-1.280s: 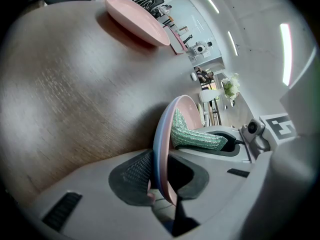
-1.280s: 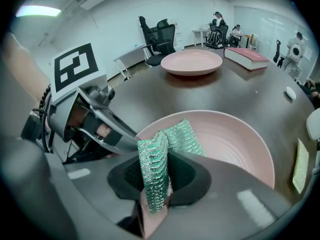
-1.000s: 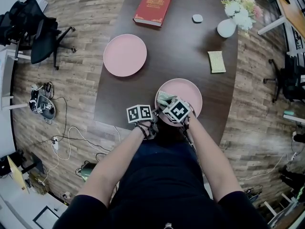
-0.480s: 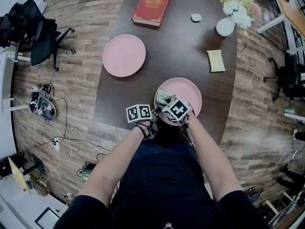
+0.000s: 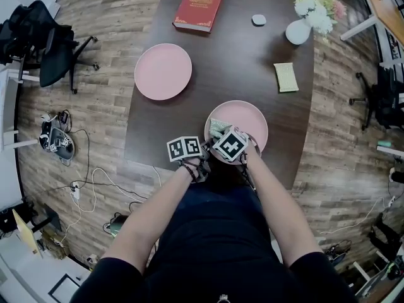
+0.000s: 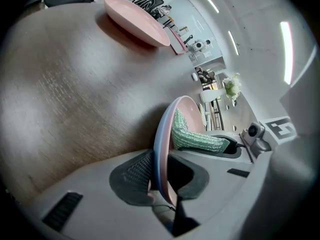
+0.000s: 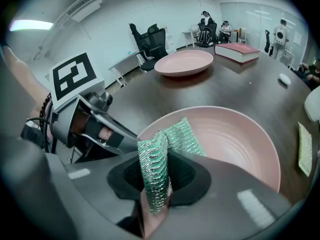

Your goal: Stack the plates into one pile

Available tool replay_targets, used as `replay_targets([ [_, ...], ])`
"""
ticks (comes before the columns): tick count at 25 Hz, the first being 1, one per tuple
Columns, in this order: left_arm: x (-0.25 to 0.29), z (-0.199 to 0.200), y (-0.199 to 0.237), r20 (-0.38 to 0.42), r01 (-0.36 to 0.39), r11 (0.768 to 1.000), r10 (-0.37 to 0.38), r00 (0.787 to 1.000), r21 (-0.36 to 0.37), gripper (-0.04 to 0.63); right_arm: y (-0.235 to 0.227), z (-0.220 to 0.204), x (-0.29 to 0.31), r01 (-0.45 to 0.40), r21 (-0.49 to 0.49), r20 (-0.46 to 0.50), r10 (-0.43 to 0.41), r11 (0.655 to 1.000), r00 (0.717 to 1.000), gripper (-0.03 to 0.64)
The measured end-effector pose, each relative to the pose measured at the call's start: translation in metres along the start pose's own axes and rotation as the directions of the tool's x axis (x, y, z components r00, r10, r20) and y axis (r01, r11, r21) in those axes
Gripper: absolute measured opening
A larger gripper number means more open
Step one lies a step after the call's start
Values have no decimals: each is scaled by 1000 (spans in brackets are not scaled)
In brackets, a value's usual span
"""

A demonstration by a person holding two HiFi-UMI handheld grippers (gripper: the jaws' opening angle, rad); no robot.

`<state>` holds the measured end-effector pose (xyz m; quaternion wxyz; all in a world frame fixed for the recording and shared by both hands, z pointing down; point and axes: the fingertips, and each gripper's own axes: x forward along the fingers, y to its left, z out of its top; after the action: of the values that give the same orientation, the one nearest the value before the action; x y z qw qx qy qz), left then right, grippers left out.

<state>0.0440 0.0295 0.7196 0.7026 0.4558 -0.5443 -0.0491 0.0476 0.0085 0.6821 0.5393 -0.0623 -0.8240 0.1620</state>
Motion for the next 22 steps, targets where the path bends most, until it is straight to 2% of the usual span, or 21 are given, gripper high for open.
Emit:
replay_targets([
  [13,-1,1,1,13,-22,1000,22,1000,-4,49,-25,-39,-20,88,0,-65,-88,996,994,84],
  [22,-1,1,2,22,-30,999,31,999,-12,48,-45,-69,-33,161,-24,-147,-163,987,976,84],
])
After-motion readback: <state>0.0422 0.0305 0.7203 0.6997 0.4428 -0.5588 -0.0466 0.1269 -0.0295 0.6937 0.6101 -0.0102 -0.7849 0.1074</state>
